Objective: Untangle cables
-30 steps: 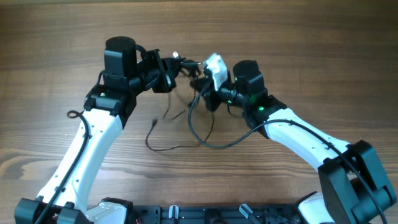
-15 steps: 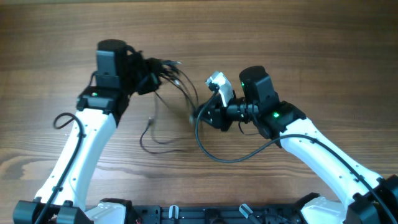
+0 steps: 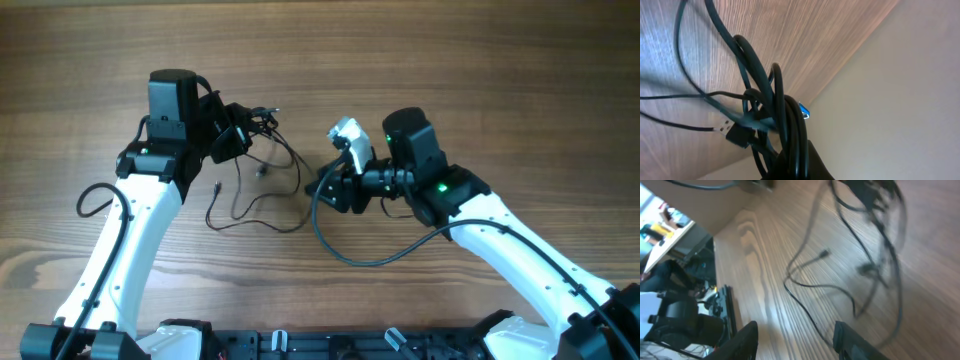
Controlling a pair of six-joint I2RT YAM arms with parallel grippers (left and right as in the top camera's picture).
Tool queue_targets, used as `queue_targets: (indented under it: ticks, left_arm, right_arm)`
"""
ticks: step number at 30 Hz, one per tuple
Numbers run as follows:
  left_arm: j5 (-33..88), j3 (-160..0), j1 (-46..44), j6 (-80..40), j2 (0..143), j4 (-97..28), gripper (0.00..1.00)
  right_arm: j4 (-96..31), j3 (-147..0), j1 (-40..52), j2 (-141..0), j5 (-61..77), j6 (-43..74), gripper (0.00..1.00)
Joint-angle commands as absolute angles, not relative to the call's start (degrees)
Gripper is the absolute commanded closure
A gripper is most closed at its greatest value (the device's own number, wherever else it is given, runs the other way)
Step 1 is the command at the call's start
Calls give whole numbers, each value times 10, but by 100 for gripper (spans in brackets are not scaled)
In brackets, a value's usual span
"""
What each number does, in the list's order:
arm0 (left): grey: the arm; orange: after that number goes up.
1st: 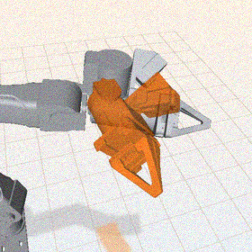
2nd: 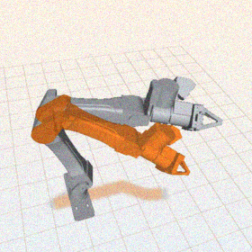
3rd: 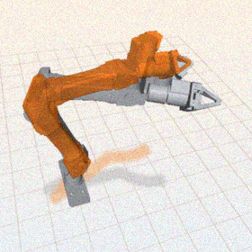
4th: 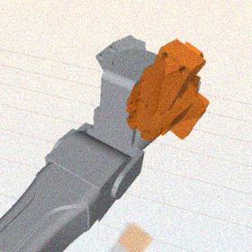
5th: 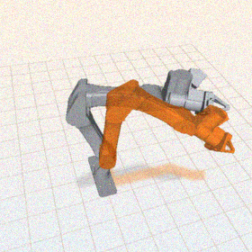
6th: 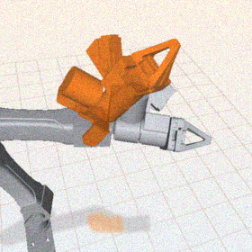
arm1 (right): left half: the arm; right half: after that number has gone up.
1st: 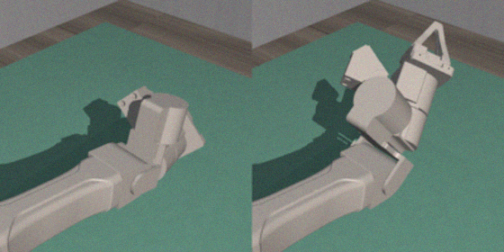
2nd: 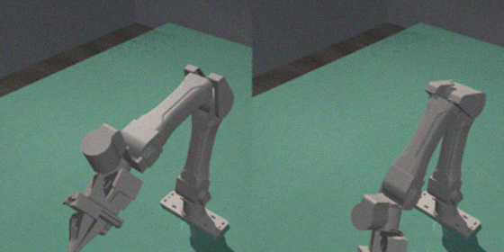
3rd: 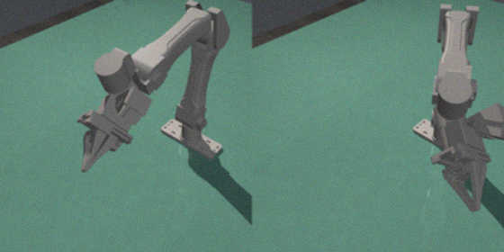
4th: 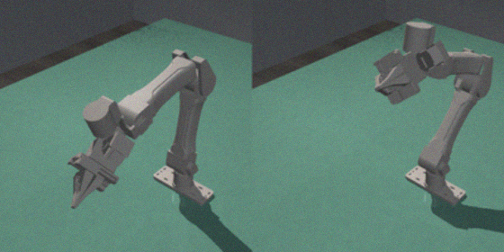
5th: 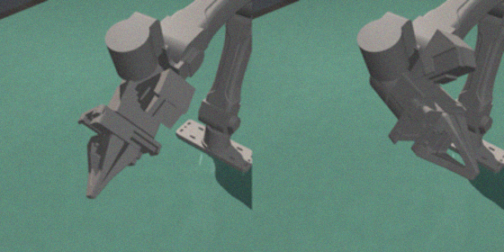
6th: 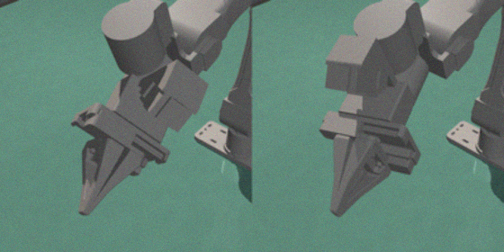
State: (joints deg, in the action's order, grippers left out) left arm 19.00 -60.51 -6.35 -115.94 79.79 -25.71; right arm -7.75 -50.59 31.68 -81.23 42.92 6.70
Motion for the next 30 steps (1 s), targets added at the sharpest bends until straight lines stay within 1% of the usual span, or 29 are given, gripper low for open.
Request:
queue_targets:
  ticks: [1, 3, 6, 9, 11, 12, 13, 18, 20, 22, 23, 25, 27, 30]
  left_arm:
    - [212, -618, -81, -1187, 788, -256, 96]
    - [212, -618, -90, -1187, 788, -256, 96]
    - [213, -618, -102, -1187, 788, -256, 96]
    - [213, -618, -111, -1187, 788, -256, 96]
    - [216, -618, -114, -1187, 788, -256, 96]
    - [219, -618, -115, -1187, 788, -256, 96]
    - [223, -618, -116, -1187, 788, -256, 96]
    - [227, -618, -121, -1187, 788, -256, 96]
    - [227, -618, -121, -1187, 788, -256, 96]
    - [228, -618, -121, -1187, 788, -256, 96]
    - [229, -618, -121, -1187, 788, -256, 96]
    - [236, -618, -121, -1187, 788, -256, 96]
    - [240, -618, -121, -1187, 788, -256, 96]
    - [240, -618, -122, -1187, 788, -256, 96]
  right_arm:
    - [-34, -501, 359, -842, 421, 79, 50]
    - [-3, -501, 377, -866, 377, 77, 50]
    - [46, -501, 388, -908, 266, 78, 50]
    - [84, -501, 385, -933, 174, 102, 47]
    - [99, -501, 383, -943, 112, 133, 38]
    - [104, -501, 383, -946, 98, 140, 34]
    - [111, -501, 383, -951, 95, 137, 33]
    - [124, -501, 374, -957, 39, 135, 32]
    - [132, -501, 365, -957, 39, 135, 30]
    - [138, -501, 357, -957, 48, 133, 25]
    - [143, -501, 352, -957, 68, 122, 24]
    - [152, -501, 345, -957, 128, 91, 26]
    - [160, -501, 345, -961, 180, 84, 27]
    - [154, -501, 345, -962, 204, 73, 33]
